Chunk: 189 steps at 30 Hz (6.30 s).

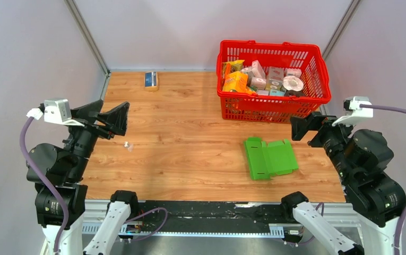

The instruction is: Fold the paper box

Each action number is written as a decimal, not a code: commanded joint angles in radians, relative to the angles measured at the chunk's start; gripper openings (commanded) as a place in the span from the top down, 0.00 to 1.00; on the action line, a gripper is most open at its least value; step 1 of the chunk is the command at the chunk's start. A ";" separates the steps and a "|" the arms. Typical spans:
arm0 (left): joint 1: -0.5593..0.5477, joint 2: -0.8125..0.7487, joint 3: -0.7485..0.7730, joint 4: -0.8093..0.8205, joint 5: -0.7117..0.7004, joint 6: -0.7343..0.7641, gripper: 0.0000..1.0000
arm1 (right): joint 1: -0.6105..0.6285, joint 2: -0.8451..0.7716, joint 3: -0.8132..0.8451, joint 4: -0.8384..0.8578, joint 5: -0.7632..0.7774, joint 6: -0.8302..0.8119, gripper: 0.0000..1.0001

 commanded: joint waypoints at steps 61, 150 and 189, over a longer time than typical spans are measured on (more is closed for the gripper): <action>-0.954 0.166 -0.512 -0.184 -0.063 -0.059 1.00 | 0.431 0.393 -0.217 0.209 -0.560 -0.195 0.02; -0.874 0.046 -0.635 0.675 -0.022 -0.257 0.53 | 0.597 -0.155 -0.516 0.769 -0.423 0.297 1.00; -0.873 -0.155 -0.400 -0.085 0.153 0.025 1.00 | 0.597 0.548 -0.143 0.520 -1.052 -0.201 0.52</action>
